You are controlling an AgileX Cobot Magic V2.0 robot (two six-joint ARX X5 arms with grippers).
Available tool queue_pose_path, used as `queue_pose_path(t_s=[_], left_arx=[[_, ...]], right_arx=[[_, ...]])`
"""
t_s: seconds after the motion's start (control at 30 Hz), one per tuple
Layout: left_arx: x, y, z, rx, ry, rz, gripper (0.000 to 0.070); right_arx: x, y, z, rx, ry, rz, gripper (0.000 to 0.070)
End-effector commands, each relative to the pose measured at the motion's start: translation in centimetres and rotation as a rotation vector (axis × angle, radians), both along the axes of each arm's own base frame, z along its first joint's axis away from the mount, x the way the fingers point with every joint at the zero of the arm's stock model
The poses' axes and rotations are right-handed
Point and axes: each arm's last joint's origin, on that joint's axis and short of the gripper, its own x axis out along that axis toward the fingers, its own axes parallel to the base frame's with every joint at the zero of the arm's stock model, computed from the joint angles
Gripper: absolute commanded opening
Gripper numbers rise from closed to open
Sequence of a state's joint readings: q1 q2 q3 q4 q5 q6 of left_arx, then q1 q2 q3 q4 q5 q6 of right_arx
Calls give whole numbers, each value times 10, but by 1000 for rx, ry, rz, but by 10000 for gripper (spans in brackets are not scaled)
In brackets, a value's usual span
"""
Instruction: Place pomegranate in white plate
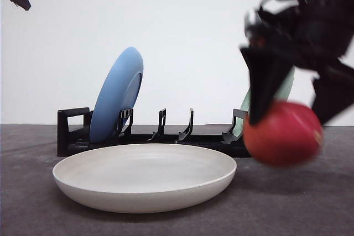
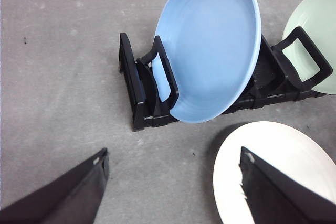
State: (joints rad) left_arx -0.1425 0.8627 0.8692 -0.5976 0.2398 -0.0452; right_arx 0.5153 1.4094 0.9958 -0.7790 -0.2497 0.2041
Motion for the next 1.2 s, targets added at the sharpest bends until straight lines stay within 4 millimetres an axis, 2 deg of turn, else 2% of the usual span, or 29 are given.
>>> queue_pose_path(t_s=[0.0, 0.13, 0.23, 0.5, 0.63, 0.8, 1.03, 1.1, 1.17], left_arx=[[1, -1, 2, -4, -8, -8, 473], [1, -1, 2, -4, -7, -8, 473], [1, -1, 2, -3, -5, -8, 473], [0, -1, 0, 0, 15, -8, 473], [0, -1, 0, 0, 15, -8, 473], [1, -1, 0, 0, 16, -8, 473], [1, -1, 0, 0, 17, -8, 473], [1, -1, 0, 0, 17, -8, 473], [1, -1, 0, 0, 17, -8, 473]], right_arx=[[3, 9, 11, 7, -29, 60, 459], [4, 28, 25, 25, -68, 129, 459], [5, 48, 26, 34, -81, 182, 459], [9, 102, 5, 38, -76, 304, 459], [11, 122, -7, 33, -63, 346, 460], [12, 137, -19, 40, -72, 370, 460], [15, 139, -28, 8, -75, 361, 473], [16, 140, -28, 11, -80, 360, 513], [16, 140, -28, 18, -78, 363, 595]])
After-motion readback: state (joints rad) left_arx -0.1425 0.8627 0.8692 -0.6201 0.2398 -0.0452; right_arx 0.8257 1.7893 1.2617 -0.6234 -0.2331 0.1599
